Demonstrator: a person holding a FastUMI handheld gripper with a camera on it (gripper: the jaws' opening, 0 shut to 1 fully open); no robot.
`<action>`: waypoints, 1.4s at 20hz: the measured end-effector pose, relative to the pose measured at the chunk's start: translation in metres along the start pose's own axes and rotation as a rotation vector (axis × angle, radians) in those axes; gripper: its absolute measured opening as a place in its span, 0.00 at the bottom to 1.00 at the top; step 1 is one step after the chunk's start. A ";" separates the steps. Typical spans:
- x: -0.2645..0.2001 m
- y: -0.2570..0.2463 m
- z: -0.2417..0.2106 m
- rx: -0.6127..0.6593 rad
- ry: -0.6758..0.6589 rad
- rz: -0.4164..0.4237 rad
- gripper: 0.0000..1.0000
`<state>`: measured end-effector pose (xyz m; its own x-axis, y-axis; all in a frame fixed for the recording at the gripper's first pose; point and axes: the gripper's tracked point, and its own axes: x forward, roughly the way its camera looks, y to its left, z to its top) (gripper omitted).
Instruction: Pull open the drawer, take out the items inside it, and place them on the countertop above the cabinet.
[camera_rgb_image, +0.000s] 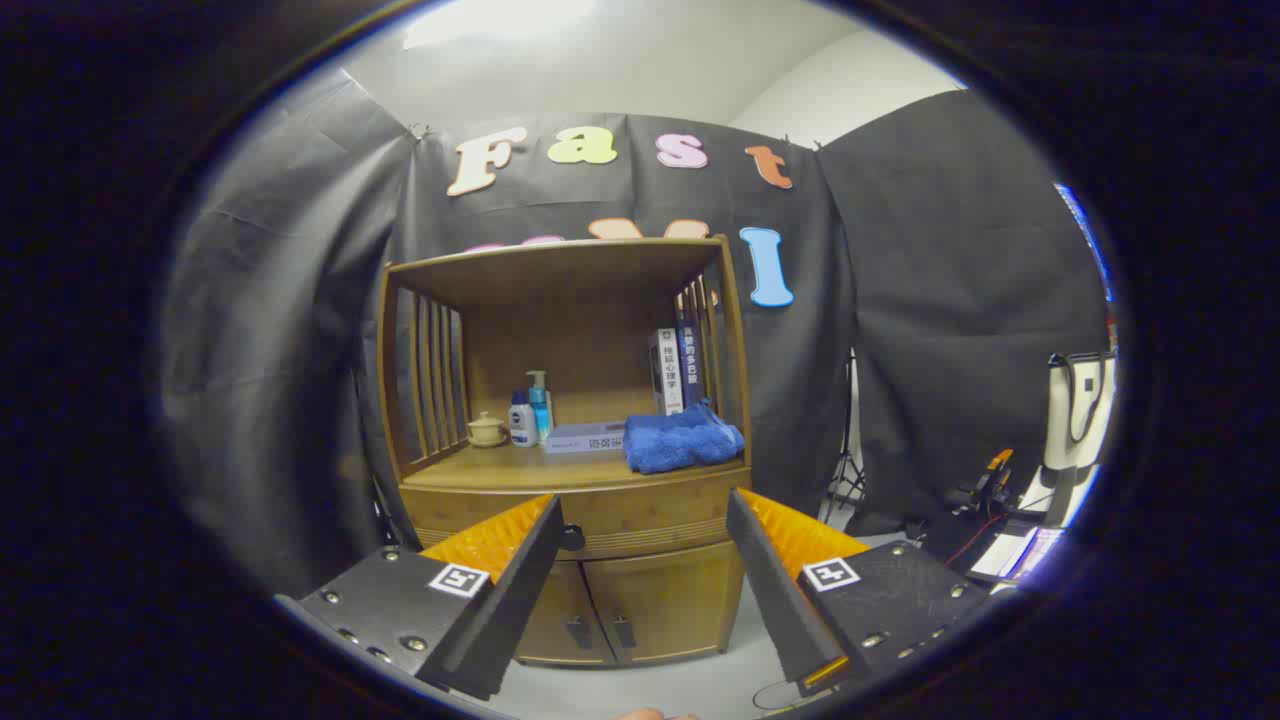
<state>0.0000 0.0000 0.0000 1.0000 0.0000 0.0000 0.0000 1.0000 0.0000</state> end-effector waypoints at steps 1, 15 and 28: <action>0.001 -0.001 0.000 0.000 0.003 -0.004 0.98; 0.004 0.001 -0.010 0.005 0.030 -0.013 0.98; 0.032 0.018 -0.028 0.005 0.069 0.004 0.98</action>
<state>0.0325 0.0177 -0.0276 0.9976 0.0046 -0.0689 -0.0043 1.0000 0.0051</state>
